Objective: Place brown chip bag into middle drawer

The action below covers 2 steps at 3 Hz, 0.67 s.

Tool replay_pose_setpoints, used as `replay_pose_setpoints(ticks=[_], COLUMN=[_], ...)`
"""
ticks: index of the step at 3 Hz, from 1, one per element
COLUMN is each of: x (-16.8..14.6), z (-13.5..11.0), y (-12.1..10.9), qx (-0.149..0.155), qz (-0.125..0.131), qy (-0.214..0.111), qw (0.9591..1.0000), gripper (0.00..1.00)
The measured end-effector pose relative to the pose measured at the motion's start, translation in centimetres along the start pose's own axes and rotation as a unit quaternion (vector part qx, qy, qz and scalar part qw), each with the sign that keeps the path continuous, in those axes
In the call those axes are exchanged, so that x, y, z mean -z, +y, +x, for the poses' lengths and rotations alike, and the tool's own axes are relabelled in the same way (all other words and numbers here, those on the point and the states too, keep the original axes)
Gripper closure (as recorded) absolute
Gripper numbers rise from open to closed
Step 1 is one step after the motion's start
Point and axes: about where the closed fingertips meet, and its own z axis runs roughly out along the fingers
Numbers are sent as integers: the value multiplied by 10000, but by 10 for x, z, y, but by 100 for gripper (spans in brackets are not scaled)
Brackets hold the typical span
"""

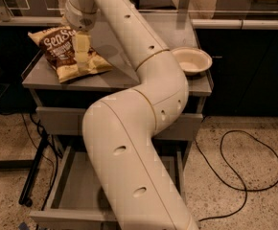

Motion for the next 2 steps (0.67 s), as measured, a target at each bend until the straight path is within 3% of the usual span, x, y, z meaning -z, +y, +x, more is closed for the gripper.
replay_pose_setpoints(ticks=[2], x=[-28], z=[5], y=[1], qx=[-91], qz=[-110], qy=[-159], qw=[9998], gripper=[0])
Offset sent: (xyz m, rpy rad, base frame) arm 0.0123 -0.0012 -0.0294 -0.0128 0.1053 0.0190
